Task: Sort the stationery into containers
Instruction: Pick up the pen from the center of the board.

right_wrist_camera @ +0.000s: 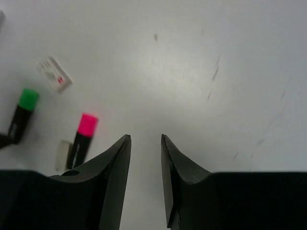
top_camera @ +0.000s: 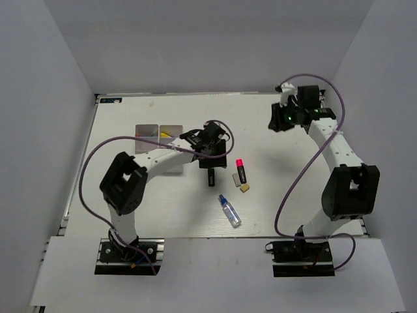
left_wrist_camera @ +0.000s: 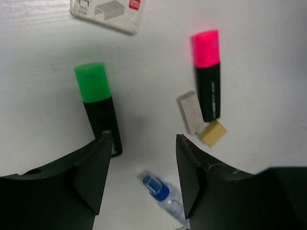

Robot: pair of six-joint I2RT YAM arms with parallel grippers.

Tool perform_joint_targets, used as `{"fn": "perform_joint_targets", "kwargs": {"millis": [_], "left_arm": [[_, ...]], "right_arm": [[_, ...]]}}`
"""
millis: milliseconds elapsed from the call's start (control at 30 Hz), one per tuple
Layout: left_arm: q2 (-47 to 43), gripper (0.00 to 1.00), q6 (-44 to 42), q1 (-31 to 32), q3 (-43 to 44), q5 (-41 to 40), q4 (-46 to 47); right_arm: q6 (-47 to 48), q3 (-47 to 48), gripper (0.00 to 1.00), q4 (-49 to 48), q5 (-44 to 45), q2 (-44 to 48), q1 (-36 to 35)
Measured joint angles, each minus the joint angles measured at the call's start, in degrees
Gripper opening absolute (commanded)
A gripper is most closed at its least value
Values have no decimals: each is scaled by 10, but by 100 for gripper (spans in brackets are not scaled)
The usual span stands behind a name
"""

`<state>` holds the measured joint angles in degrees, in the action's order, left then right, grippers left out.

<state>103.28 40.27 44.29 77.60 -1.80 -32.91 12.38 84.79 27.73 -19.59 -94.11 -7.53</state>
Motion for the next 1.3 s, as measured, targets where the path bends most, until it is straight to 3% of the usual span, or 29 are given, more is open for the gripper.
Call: {"fn": "perform_joint_targets", "kwargs": {"millis": [200, 533, 700, 1033, 1300], "left_arm": [[108, 66, -1, -2, 90, -40, -78], [181, 63, -22, -16, 182, -70, -153], [198, 55, -26, -16, 184, -73, -170], [203, 21, -30, -16, 183, -77, -173], [136, 10, -44, -16, 136, -55, -129]], "right_arm": [[-2, -156, 41, 40, -5, 86, 41], [-4, -214, 47, 26, -39, 146, 57], [-4, -228, 47, 26, -51, 146, 60], [-9, -256, 48, 21, -70, 164, 64], [-3, -266, 56, 22, -88, 175, 64]]}}
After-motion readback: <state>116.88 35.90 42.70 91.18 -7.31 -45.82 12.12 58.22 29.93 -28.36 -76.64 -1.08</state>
